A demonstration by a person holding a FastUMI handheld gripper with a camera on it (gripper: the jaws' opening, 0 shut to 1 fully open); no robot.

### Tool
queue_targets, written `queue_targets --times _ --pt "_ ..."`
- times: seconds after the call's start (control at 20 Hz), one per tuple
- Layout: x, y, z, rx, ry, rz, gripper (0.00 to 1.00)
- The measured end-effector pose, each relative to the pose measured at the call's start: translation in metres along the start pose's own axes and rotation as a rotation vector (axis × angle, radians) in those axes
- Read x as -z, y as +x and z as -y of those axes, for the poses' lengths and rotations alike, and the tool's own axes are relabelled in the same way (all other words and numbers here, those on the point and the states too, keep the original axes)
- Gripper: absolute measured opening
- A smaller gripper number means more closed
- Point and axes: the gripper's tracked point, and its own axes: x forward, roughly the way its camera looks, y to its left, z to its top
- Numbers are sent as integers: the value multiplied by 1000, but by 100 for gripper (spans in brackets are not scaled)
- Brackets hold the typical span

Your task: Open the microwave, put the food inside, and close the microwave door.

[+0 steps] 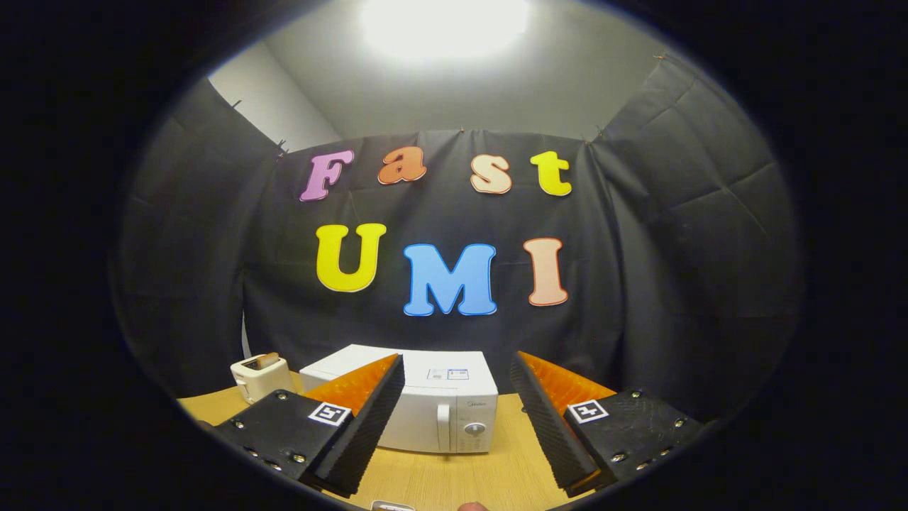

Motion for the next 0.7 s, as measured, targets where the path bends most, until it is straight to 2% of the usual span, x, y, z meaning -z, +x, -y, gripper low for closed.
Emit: queue_targets --times 0.7 --pt "49 72 -15 -83 6 -66 96"
